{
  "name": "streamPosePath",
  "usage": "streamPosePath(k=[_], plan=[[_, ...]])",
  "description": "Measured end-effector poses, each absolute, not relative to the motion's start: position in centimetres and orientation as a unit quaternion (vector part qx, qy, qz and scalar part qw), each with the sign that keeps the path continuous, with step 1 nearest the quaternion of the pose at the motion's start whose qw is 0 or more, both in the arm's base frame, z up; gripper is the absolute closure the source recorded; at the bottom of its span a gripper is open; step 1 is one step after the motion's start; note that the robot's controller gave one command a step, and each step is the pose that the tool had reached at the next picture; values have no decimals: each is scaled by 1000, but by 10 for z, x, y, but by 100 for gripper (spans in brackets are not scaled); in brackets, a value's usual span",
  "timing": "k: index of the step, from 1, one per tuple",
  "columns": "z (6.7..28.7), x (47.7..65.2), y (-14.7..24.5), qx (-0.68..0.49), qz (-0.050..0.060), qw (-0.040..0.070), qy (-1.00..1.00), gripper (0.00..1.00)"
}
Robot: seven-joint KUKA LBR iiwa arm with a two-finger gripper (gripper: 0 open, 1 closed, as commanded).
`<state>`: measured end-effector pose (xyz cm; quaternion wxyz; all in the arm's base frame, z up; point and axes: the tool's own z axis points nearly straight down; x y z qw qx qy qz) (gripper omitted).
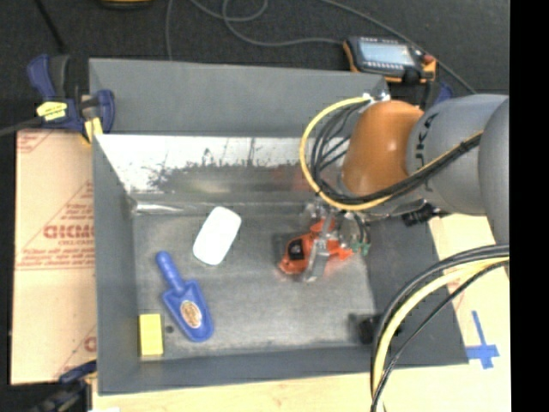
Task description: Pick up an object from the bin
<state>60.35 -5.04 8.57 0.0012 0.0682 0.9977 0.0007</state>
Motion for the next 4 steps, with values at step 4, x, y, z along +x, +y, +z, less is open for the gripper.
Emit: streamPosePath(k=[4], plan=[[147,591,-117,87,-1,11,996,100]])
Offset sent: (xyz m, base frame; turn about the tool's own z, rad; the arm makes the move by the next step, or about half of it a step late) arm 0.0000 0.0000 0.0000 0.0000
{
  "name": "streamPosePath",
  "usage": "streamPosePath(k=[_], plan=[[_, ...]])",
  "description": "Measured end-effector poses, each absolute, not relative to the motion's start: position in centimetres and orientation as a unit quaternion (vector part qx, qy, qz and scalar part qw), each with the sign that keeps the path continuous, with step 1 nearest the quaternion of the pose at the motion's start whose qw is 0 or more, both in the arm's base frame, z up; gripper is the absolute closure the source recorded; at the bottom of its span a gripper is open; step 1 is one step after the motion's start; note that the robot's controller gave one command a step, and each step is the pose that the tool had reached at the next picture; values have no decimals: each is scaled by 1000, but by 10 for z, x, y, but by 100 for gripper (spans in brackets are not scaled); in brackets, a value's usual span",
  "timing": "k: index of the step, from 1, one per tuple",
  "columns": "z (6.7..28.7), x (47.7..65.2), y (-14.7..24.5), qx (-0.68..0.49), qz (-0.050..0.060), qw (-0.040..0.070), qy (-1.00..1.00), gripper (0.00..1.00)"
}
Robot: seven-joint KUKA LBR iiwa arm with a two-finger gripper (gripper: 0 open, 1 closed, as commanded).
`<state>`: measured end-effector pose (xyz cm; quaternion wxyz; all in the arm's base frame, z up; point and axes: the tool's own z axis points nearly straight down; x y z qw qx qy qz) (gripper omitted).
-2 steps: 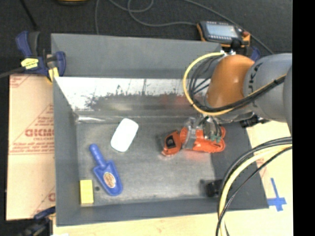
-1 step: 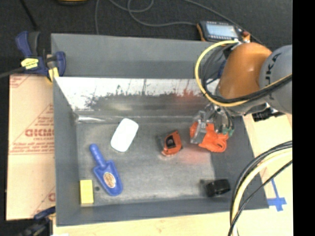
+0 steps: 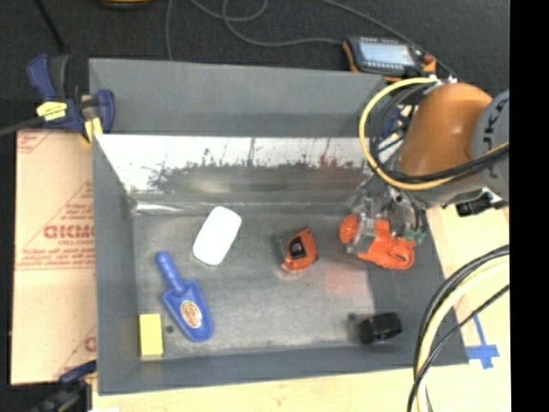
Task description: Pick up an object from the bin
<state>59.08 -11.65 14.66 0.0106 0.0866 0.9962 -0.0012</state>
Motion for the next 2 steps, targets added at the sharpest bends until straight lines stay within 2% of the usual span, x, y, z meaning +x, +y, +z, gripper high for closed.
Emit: streamPosePath(k=[1,2], plan=[[154,594,-118,85,0,-5,996,100],[227,598,-119,86,0,1,996,100]])
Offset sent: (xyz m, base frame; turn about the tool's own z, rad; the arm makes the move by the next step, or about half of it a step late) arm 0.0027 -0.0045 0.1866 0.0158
